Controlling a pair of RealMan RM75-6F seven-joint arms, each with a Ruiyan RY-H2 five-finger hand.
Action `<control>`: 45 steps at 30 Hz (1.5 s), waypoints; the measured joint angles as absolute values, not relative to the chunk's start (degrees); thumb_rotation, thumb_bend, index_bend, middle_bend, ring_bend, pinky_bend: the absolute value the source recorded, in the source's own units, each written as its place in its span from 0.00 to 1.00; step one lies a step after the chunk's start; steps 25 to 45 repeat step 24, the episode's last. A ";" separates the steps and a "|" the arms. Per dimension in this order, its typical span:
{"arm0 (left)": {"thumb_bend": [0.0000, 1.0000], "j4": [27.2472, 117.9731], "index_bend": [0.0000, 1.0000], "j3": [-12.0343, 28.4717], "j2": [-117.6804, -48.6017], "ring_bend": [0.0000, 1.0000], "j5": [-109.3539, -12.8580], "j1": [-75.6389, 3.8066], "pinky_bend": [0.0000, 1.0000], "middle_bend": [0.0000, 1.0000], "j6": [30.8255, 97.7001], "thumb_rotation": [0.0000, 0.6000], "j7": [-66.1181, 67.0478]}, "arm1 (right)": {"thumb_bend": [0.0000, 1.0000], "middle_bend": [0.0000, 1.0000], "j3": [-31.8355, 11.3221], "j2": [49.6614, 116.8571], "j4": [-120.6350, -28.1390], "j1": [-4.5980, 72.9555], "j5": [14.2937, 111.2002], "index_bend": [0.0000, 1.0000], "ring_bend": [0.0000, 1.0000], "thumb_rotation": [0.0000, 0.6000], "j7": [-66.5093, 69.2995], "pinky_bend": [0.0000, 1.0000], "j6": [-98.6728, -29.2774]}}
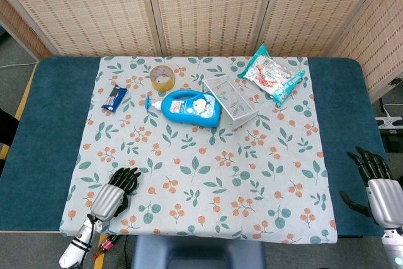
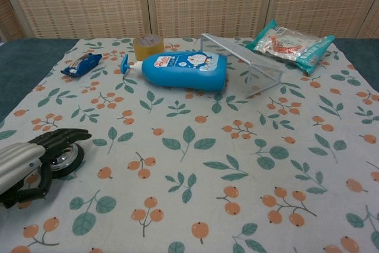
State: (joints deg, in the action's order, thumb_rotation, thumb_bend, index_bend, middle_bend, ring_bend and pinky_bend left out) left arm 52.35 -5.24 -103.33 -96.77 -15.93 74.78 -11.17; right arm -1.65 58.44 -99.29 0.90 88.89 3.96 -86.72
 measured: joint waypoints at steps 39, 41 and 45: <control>1.00 73.56 0.04 -5.93 -78.70 0.00 -96.34 -12.10 0.14 0.02 87.31 1.00 0.11 | 0.19 0.00 -1.66 58.92 -99.31 1.75 88.35 0.11 0.00 1.00 3.20 0.02 -85.05; 1.00 73.56 0.04 -5.93 -78.70 0.00 -96.34 -12.10 0.14 0.02 87.31 1.00 0.11 | 0.19 0.00 -1.66 58.92 -99.31 1.75 88.35 0.11 0.00 1.00 3.20 0.02 -85.05; 1.00 73.56 0.04 -5.93 -78.70 0.00 -96.34 -12.10 0.14 0.02 87.31 1.00 0.11 | 0.19 0.00 -1.66 58.92 -99.31 1.75 88.35 0.11 0.00 1.00 3.20 0.02 -85.05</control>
